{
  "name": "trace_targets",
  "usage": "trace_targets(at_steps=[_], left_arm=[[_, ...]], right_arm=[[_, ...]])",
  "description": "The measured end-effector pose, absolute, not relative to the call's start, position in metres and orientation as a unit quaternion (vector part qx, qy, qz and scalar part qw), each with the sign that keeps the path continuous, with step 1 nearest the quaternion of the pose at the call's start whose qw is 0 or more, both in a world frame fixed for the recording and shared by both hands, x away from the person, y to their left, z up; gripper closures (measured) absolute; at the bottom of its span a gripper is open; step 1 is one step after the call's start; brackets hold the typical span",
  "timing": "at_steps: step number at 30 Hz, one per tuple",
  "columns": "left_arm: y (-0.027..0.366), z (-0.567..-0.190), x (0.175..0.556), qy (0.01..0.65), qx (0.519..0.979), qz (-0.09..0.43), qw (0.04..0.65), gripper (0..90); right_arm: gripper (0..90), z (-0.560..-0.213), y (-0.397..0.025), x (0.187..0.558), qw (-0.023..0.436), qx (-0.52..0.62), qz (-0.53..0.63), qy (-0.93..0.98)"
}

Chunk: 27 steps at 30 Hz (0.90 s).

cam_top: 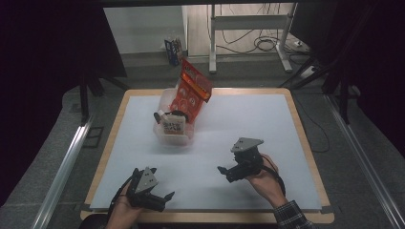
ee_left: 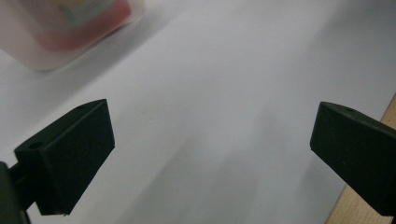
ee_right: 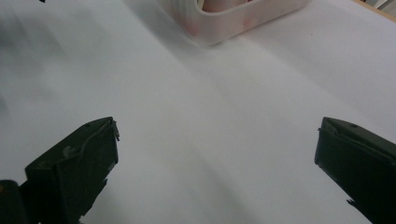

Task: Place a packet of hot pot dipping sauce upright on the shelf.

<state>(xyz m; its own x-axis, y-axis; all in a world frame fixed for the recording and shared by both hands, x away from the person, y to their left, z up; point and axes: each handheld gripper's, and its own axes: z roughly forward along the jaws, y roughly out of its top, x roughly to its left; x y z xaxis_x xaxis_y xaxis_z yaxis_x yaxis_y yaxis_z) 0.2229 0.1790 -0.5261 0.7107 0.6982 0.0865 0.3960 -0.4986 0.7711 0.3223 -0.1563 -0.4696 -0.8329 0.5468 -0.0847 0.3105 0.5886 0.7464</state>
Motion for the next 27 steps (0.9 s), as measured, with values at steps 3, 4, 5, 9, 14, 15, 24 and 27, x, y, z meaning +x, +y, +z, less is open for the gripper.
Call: trace_targets(at_steps=[3, 4, 5, 9, 14, 15, 24, 27], left_arm=[[0.179, -0.526, 0.223, 0.325, 0.843, 0.198, 0.381, 0.0], [0.179, -0.526, 0.223, 0.325, 0.842, 0.198, 0.382, 0.0], [0.179, -0.526, 0.223, 0.325, 0.842, 0.198, 0.382, 0.0], [0.178, -0.527, 0.223, 0.325, 0.843, 0.197, 0.381, 0.0], [0.178, -0.527, 0.223, 0.324, 0.844, 0.197, 0.379, 0.0], [0.178, -0.527, 0.223, 0.324, 0.844, 0.197, 0.379, 0.0], [0.178, -0.527, 0.223, 0.324, 0.845, 0.197, 0.379, 0.0], [0.178, -0.527, 0.223, 0.323, 0.845, 0.196, 0.378, 0.0]], right_arm=[[0.0, -0.471, -0.159, 0.321, 0.156, 0.246, 0.380, 0.878], [0.0, -0.472, -0.160, 0.320, 0.156, 0.247, 0.380, 0.878], [0.0, -0.473, -0.161, 0.320, 0.157, 0.248, 0.379, 0.877], [0.0, -0.475, -0.165, 0.317, 0.161, 0.249, 0.377, 0.877], [0.0, -0.479, -0.170, 0.314, 0.158, 0.255, 0.374, 0.878], [0.0, -0.480, -0.171, 0.314, 0.157, 0.257, 0.373, 0.877], [0.0, -0.482, -0.185, 0.310, 0.158, 0.274, 0.377, 0.871], [0.0, -0.482, -0.190, 0.308, 0.161, 0.277, 0.377, 0.869]])
